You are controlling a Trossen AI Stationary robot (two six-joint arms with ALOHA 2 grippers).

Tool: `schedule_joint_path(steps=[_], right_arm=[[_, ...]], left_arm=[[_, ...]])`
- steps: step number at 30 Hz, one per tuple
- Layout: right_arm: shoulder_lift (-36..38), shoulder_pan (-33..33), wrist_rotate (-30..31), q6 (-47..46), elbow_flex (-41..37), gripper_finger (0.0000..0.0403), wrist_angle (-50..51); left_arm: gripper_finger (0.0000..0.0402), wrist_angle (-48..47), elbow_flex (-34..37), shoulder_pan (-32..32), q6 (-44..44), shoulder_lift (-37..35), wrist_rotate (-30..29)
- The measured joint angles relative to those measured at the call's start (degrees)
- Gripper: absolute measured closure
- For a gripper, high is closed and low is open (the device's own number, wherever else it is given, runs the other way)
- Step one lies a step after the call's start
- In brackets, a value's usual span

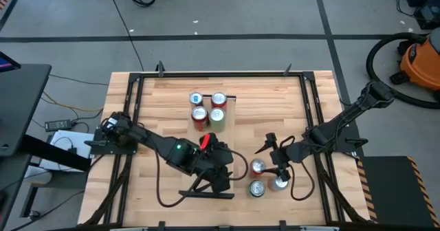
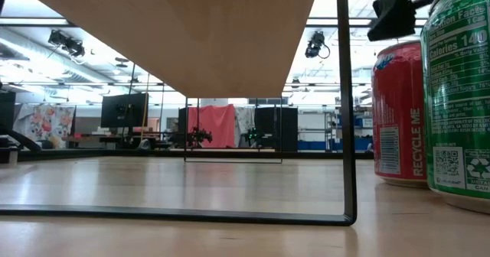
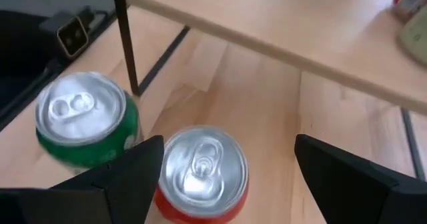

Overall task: Place canned beverage on shelf
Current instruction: Put the red soda can on the shelf

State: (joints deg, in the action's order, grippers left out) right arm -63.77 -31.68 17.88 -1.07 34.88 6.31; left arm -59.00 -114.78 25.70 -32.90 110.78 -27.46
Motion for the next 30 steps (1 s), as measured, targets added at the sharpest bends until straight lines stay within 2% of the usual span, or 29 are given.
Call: schedule_joint_path(steps=[4, 15, 19, 30], right_arm=[[-0.90, -0.27, -0.70, -0.91, 2.90, 0.0050, 3.45], [-9.56, -0.25, -3.01, 1.39, 10.16, 0.0049, 11.36], [-11.50, -0.24, -2.91, 1.57, 10.85, 0.0049, 12.35], [-15.79, 5.78, -2.67, -4.14, 10.90, 0.0056, 13.67]], left_arm=[[0.0006, -0.44, 0.00, -0.52, 0.30, -0.02, 0.10], [0.0006, -4.45, 0.00, -0.48, -0.47, -0.03, 1.37], [0.0006, -4.25, 0.02, -0.07, -1.89, -0.54, 4.65], [0.0006, -3.83, -0.04, -0.13, -3.09, -1.20, 4.65]])
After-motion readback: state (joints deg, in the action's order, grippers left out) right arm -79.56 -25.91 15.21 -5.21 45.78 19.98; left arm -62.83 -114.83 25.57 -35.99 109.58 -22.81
